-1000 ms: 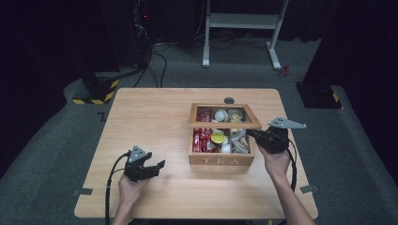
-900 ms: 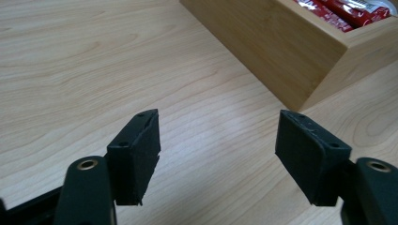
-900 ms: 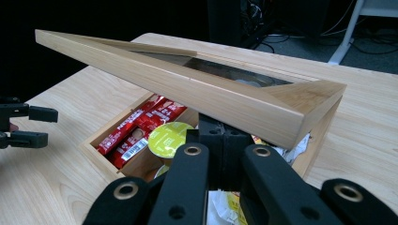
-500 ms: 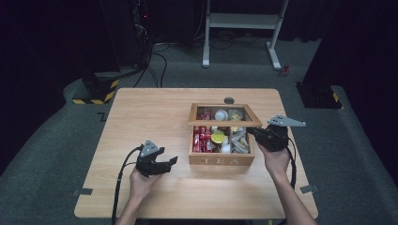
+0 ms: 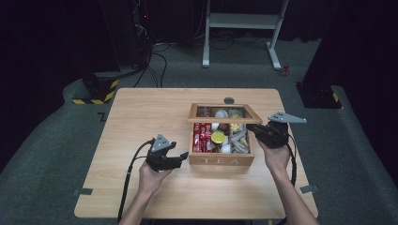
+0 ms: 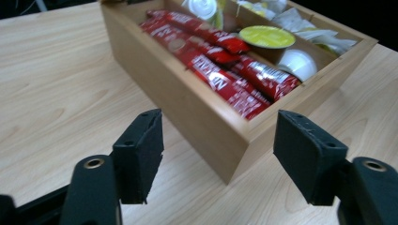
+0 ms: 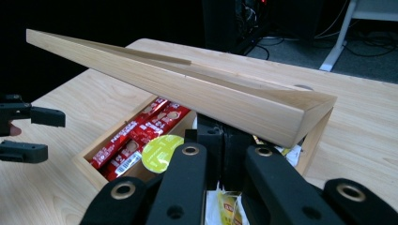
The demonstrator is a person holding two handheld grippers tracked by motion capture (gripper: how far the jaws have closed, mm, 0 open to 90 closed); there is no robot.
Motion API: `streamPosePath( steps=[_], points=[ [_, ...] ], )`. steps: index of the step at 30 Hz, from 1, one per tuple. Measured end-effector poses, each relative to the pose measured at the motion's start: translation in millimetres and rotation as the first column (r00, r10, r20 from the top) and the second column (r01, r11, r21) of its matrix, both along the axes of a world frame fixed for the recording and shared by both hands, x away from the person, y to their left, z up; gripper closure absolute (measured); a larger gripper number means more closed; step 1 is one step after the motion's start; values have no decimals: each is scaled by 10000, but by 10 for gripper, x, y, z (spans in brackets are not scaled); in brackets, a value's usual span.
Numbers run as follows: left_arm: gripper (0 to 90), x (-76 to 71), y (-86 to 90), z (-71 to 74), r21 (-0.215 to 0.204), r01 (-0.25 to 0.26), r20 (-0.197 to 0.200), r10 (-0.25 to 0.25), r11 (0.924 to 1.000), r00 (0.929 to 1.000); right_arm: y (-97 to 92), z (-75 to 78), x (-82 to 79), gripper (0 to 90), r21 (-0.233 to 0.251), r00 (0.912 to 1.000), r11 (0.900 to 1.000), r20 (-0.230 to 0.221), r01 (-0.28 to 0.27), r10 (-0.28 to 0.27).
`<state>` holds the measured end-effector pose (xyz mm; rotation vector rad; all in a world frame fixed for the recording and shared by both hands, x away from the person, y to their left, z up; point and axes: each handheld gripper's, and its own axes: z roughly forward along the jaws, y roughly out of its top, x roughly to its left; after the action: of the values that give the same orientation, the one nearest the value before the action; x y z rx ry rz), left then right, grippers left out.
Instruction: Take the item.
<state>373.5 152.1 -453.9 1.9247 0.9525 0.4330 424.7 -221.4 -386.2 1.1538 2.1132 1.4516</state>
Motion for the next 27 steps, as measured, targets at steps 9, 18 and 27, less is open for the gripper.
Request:
streamPosePath(
  steps=[9,18,27],
  points=[
    [346,135,-211,84,-90,346,47,-346,9994,9994,2,51,47,879,147,10000,9999,48,34,-34],
    [331,236,-436,139,92,728,129,-730,9973,9973,3,94,87,877,208,10000,9998,23,44,-44],
    [316,351,-667,139,370,985,46,-987,9945,9951,7,138,130,875,247,9999,9996,15,126,-126]
  ],
)
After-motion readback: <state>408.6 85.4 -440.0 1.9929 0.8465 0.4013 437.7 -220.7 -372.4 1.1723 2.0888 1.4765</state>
